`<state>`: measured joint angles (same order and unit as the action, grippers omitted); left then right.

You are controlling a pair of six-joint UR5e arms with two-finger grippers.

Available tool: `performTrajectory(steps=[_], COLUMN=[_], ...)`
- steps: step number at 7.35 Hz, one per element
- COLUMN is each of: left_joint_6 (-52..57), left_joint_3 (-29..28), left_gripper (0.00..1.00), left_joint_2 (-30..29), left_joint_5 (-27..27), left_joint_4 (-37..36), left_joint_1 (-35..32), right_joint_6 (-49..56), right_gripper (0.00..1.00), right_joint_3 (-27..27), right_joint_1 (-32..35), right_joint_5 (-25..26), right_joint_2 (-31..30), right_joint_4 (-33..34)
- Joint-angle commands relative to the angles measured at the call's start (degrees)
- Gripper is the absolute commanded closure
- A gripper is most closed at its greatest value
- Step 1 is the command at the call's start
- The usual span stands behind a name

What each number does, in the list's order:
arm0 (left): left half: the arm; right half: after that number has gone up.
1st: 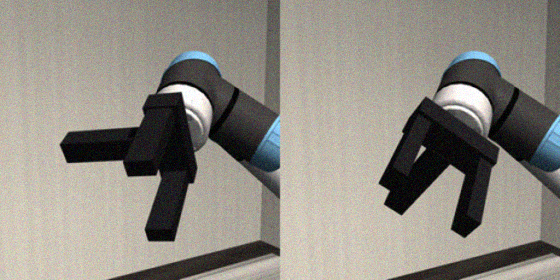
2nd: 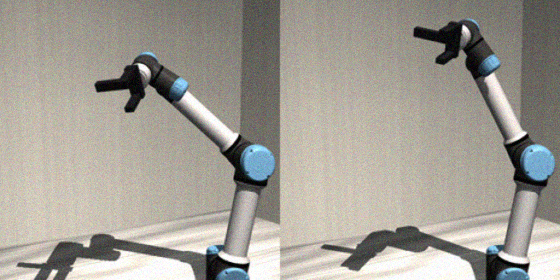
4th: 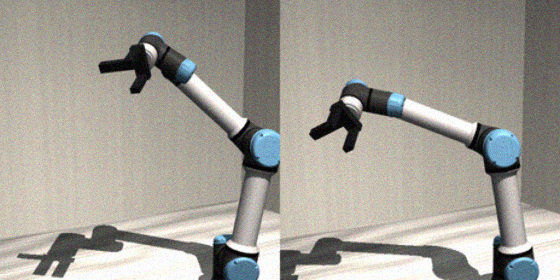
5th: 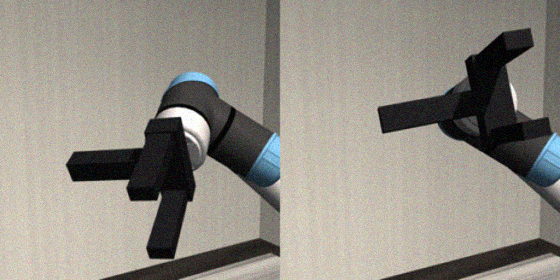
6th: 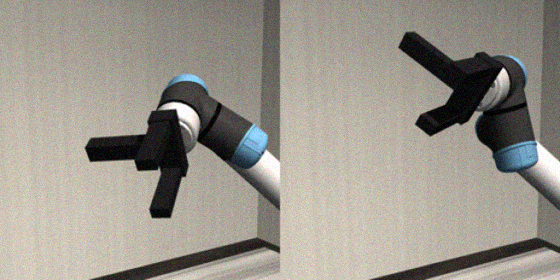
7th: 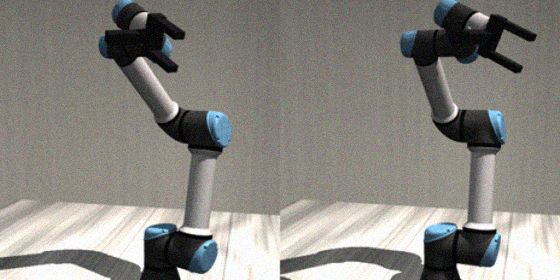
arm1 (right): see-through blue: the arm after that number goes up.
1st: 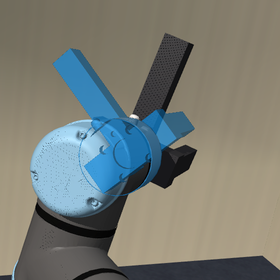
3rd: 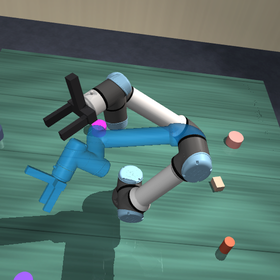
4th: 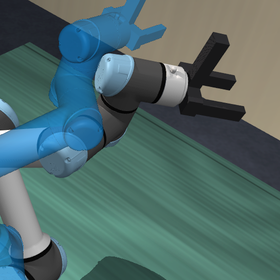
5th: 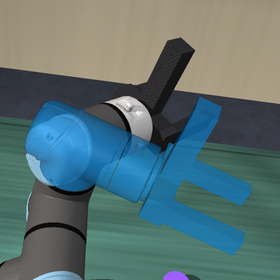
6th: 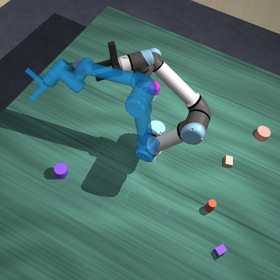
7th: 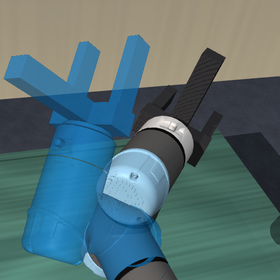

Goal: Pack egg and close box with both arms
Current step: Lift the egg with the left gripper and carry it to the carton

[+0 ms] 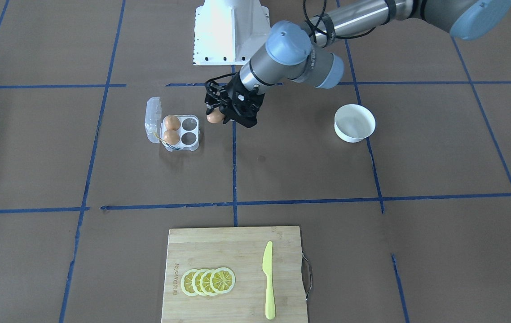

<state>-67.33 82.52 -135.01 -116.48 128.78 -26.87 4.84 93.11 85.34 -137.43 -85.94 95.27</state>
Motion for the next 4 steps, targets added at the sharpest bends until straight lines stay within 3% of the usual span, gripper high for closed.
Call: performTrajectory(steps=[1, 4], left_joint_6=[-0.2, -0.2], left_joint_3=[-5.5, -6.1], left_gripper=[1.00, 1.00], left_joint_2=[-5.1, -5.6], left_joint_5=[4.1, 5.3], left_joint_4=[2.4, 3.3], left_joint_1=[2.0, 2.7], right_joint_6=[0.0, -0.1], right_gripper=[0.00, 0.00], right_joint_3=[0.1, 0.4], right_joint_1=[0.0, 0.0], right_joint_5=[-0.1, -0.8], right_joint_2=[0.0, 0.0], right_joint_4=[-0.1, -0.1])
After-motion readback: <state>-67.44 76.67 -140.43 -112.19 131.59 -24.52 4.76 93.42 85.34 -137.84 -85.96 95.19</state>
